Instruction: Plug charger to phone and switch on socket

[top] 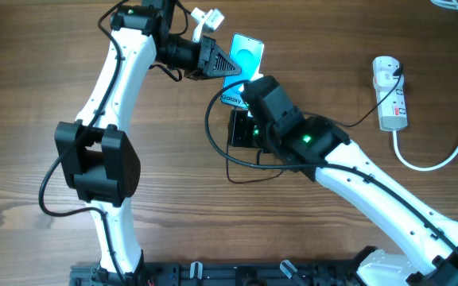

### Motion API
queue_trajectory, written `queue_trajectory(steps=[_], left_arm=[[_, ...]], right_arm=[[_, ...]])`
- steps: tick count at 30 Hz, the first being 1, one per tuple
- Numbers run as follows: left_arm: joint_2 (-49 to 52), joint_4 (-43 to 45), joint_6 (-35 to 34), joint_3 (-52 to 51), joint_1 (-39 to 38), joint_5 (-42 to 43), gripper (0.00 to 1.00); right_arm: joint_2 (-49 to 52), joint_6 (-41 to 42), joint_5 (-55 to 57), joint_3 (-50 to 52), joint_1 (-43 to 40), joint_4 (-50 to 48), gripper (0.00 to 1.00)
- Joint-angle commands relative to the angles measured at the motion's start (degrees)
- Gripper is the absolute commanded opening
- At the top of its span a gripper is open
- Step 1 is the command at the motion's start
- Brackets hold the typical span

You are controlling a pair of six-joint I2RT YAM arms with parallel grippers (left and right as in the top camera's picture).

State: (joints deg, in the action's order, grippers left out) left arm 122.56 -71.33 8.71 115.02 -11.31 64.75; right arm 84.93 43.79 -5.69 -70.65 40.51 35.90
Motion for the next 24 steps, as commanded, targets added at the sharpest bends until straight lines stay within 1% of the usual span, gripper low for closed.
queue_trajectory(steps=[1, 15, 24], left_arm=[[-1.8, -0.2, -0.1, 1.0, 0.0, 2.0, 0.04], [-1.8, -0.2, 0.1, 1.0, -0.6, 2.0, 0.04], [-1.8, -0.2, 0.1, 1.0, -0.9, -0.8, 0.04]], right_arm=[[0.7, 1.8, 1.6, -1.0, -0.1, -0.8, 0.05], [0.7, 1.2, -0.7, -1.0, -2.4, -1.6, 0.05], [0.6, -0.2, -1.9, -1.0, -4.6, -2.2, 0.05]])
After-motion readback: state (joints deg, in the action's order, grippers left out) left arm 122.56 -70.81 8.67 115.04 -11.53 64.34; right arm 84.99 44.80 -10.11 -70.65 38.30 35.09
